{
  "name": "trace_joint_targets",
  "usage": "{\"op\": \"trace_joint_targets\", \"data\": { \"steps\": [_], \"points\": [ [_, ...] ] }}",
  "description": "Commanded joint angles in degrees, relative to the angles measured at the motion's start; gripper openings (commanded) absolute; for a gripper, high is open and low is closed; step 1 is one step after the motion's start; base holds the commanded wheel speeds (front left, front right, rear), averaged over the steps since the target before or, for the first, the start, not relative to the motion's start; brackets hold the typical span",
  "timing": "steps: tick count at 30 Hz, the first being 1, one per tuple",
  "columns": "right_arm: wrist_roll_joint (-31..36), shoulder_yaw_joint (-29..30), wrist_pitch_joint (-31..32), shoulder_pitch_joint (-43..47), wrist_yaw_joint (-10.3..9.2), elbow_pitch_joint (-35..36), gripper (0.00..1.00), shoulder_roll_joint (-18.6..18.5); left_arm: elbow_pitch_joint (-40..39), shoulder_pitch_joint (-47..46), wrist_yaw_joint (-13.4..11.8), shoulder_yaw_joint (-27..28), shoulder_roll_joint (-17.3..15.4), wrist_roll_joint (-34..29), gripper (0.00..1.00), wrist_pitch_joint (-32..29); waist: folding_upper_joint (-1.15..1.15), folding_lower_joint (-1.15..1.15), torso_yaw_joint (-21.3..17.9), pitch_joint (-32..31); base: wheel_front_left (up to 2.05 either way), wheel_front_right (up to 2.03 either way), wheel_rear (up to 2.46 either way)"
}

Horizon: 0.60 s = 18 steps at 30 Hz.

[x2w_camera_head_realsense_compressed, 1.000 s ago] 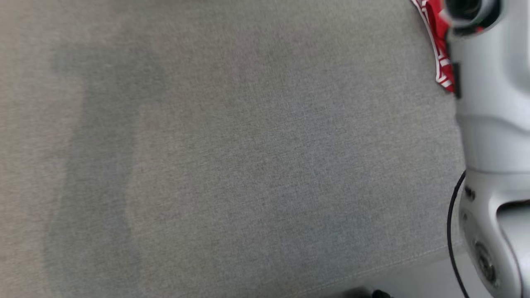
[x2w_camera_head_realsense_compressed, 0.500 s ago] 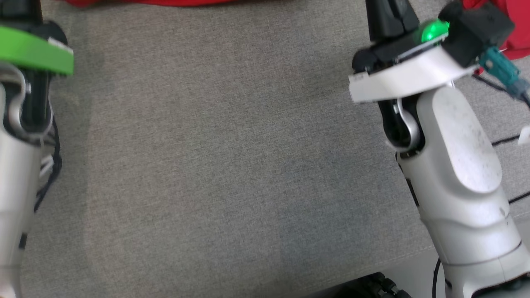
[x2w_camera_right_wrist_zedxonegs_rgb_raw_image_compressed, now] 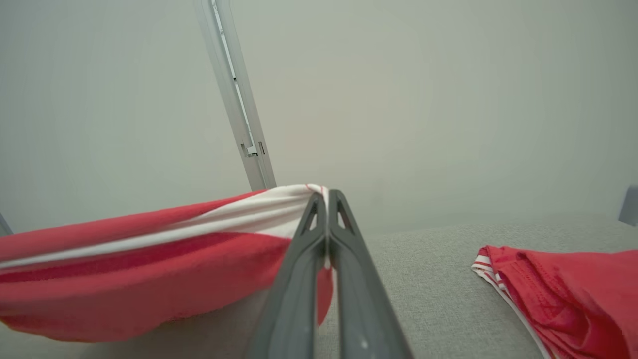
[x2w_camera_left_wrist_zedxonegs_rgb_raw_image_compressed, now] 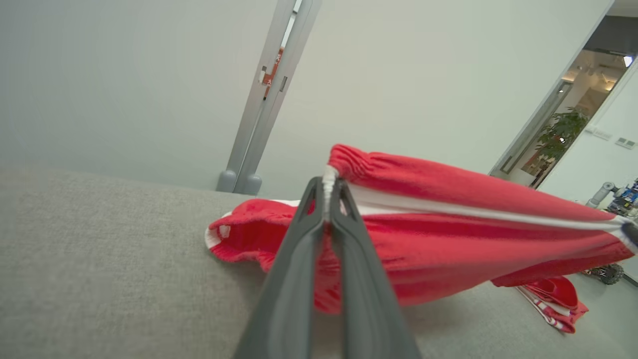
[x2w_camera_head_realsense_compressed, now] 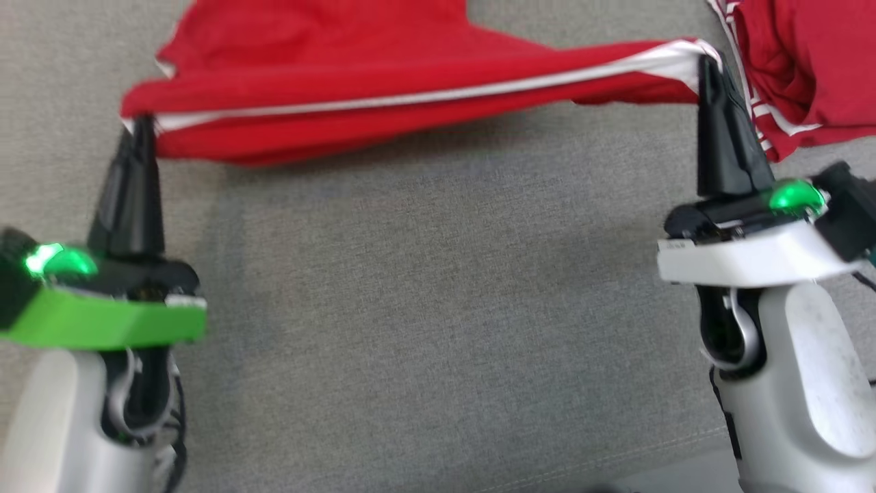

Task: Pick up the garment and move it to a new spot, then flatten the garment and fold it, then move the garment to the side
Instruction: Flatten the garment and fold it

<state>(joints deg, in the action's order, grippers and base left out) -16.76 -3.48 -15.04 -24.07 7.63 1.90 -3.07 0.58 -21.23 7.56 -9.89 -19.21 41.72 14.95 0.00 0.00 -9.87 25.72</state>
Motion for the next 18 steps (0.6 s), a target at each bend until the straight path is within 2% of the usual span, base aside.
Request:
{"op": "trace_joint_targets", "data": {
  "steps": [1,6,12,18],
  "points": [
    [0.4,1.8,-0.2,2.1,-0.26,1.2,0.0,-0.5,-1.0,2.7,-0.2,1.1,0.5,-0.9,0.0,0.3,0.0,0.0,1.4,-4.7,0.0,0.0,0.0],
    [1.2,3.5,-0.2,8.6,-0.27,6.5,0.0,-0.4,-7.2,12.0,-0.2,2.9,4.7,-1.8,0.0,0.3,0.0,0.0,1.0,-10.2,0.0,0.0,0.0],
    [2.2,3.9,-0.2,16.3,-0.26,10.8,0.0,-1.2,-11.4,20.5,-0.2,2.6,6.9,-3.5,0.0,0.3,0.0,0.0,0.5,-15.0,0.0,0.0,0.0],
    [2.8,4.6,-0.2,24.1,-0.28,13.2,0.0,-2.8,-14.1,27.7,-0.3,3.4,8.3,-3.7,0.0,0.3,0.0,0.0,0.7,-16.7,0.0,0.0,0.0]
  ]
}}
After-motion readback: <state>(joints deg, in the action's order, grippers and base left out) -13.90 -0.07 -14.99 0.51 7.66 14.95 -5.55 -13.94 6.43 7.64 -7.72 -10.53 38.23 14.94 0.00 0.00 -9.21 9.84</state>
